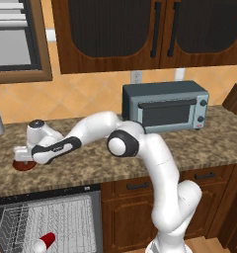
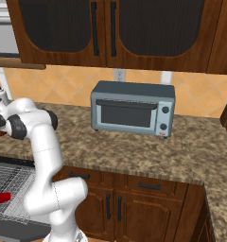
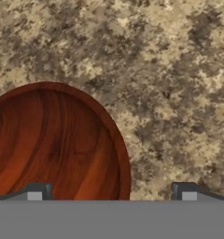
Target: Pick up the cup and bowl from the counter, place them in the dishwasher, and close the dishwasher door.
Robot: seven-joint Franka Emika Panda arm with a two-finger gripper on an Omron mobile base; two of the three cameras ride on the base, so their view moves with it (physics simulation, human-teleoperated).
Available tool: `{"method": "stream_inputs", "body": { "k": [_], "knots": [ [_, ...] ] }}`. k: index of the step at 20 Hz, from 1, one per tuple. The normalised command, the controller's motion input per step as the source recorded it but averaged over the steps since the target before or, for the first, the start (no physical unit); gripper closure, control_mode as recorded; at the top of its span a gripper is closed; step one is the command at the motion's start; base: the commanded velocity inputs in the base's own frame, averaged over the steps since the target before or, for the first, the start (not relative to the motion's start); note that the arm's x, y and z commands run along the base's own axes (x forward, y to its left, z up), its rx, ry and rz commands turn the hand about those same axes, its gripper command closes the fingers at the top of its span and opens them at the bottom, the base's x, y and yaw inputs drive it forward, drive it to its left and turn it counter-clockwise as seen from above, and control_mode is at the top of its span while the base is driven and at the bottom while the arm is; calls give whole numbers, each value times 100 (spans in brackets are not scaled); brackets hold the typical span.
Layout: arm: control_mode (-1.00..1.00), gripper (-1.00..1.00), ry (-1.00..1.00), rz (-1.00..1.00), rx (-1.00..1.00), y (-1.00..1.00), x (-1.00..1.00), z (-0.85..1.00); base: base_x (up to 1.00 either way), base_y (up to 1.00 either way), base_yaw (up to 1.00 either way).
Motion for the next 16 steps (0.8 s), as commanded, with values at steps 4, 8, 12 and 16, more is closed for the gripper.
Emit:
{"method": "stream_inputs", "body": {
  "k": [4, 8, 12, 16],
  "knots": [
    [-100, -100, 1, 1, 0, 0, 7, -9, 0, 0, 0],
    [-100, 100, 2, 2, 0, 0, 4, -6, 0, 0, 0],
    [-100, 100, 3, 1, 0, 2, 6, -2, 0, 0, 0],
    [-100, 100, 0, 0, 0, 1, 1, 0, 0, 0, 0]
  ]
}}
